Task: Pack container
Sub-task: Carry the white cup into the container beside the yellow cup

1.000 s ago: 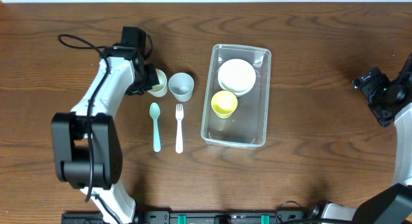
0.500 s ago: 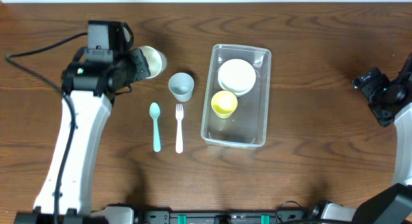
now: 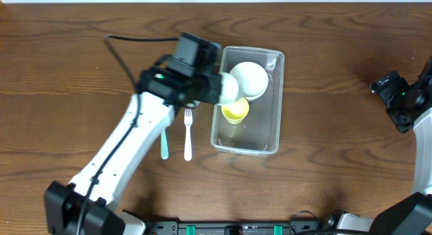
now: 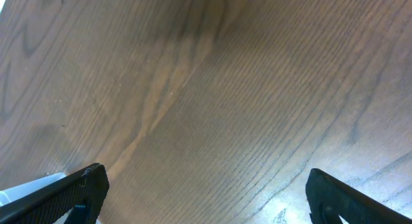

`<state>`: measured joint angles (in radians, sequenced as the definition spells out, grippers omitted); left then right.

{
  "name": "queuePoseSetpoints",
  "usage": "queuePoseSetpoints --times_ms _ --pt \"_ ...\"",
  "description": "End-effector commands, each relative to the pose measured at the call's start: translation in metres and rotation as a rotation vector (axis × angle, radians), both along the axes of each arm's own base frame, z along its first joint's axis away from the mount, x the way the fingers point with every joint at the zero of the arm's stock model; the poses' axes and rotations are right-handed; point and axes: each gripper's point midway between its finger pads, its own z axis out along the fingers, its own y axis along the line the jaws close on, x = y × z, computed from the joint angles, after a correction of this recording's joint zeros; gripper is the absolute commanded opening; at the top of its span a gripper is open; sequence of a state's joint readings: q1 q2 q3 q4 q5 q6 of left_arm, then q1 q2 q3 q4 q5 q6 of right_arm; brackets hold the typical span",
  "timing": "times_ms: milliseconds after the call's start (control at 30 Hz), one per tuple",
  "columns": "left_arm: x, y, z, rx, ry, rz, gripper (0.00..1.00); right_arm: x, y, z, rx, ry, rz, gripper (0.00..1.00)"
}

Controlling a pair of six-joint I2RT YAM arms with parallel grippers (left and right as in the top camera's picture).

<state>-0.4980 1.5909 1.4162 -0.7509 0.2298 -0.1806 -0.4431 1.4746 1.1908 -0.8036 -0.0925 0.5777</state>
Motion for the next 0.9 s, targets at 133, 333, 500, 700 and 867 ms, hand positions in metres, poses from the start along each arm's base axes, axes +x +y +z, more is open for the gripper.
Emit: queuePoseSetpoints --times_ms 133,333,500,700,867 --pt "-0.011 -0.042 -0.012 0.015 -0.016 -0.125 0.06 -0.001 -0.005 0.001 -0.003 0.001 -0.023 0.99" --pt "-0.013 -0.06 -0.046 0.08 0.019 -0.159 0.06 -0.001 -0.005 0.001 -0.003 0.001 -0.023 0.99" --pt "-0.014 -0.07 -0.063 0.093 0.037 -0.179 0.06 -0.001 -0.005 0.001 -0.003 0.001 -0.023 0.99" --pt "-0.01 -0.082 -0.062 0.077 0.002 -0.202 0.06 -0.001 -0.005 0.001 -0.003 0.001 -0.023 0.99" --pt "-0.004 -0.086 -0.059 0.076 -0.042 -0.203 0.06 -0.001 -0.005 0.001 -0.003 0.001 -0.023 0.99"
